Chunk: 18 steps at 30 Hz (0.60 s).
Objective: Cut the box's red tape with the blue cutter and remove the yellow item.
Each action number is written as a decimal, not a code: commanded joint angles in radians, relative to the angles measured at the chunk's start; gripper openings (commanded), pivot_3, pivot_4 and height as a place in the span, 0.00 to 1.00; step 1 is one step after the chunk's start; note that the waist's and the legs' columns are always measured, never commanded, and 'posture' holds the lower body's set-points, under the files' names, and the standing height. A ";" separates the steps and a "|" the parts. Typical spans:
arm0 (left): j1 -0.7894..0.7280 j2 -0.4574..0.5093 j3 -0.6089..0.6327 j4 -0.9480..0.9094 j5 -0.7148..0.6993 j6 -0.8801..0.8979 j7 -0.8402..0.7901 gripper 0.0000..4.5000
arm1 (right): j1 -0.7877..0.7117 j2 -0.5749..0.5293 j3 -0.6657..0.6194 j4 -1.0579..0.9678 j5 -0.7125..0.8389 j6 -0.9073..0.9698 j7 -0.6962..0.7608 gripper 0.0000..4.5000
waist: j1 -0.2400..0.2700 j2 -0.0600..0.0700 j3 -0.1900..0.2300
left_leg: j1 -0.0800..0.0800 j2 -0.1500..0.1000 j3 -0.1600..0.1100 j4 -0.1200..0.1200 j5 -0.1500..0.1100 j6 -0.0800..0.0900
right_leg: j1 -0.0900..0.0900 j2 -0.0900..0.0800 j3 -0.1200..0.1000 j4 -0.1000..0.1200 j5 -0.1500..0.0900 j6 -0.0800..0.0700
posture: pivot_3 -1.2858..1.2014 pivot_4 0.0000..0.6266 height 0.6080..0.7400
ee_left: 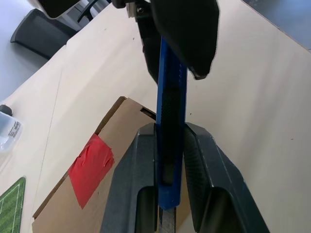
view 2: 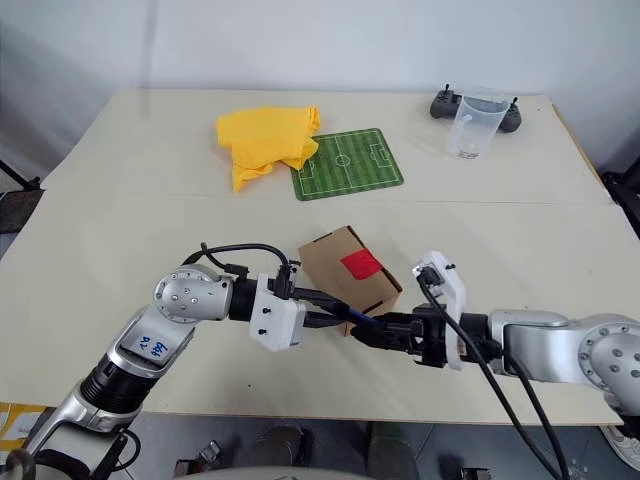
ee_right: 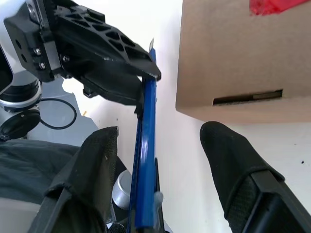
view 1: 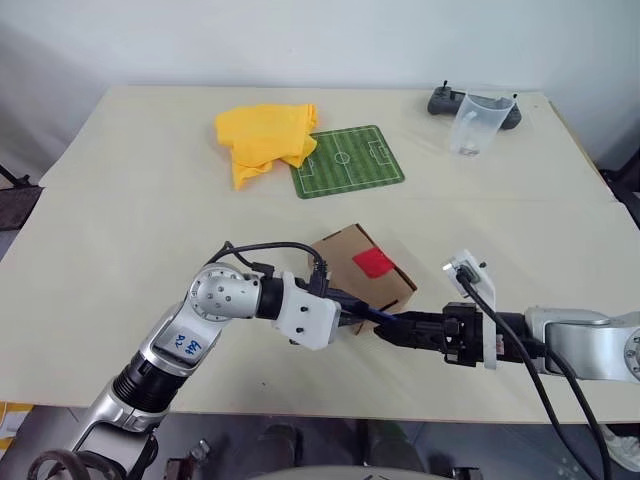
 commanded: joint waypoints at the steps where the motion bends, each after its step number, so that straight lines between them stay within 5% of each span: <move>1: -0.009 0.000 0.003 -0.019 0.002 -0.010 0.000 0.09 | -0.023 0.017 -0.043 0.008 0.019 0.015 0.010 0.64 | 0.000 0.000 0.000 | 0.000 0.000 0.000 0.000 0.000 0.000 | 0.000 0.000 0.000 0.000 0.000 0.000 | 0.52 0.24 1.00; 10: -0.009 -0.001 0.003 -0.019 0.005 -0.010 0.004 0.09 | -0.037 0.065 -0.041 0.020 0.019 0.029 -0.027 0.64 | 0.000 0.000 0.000 | 0.000 0.000 0.000 0.000 0.000 0.000 | 0.000 0.000 0.000 0.000 0.000 0.000 | 0.52 0.24 1.00; 13: -0.010 -0.003 0.004 -0.018 0.008 -0.010 0.007 0.09 | -0.031 0.079 -0.040 0.012 0.019 0.022 -0.039 0.52 | 0.000 0.000 0.000 | 0.000 0.000 0.000 0.000 0.000 0.000 | 0.000 0.000 0.000 0.001 0.000 0.000 | 0.52 0.24 1.00; 18: -0.013 -0.003 0.006 -0.015 0.012 -0.010 0.009 0.09 | -0.020 0.070 -0.034 0.003 0.019 0.028 -0.025 0.15 | 0.000 0.000 0.000 | 0.000 0.000 0.000 0.000 0.000 0.000 | 0.000 0.000 0.000 0.001 0.000 0.000 | 0.52 0.24 1.00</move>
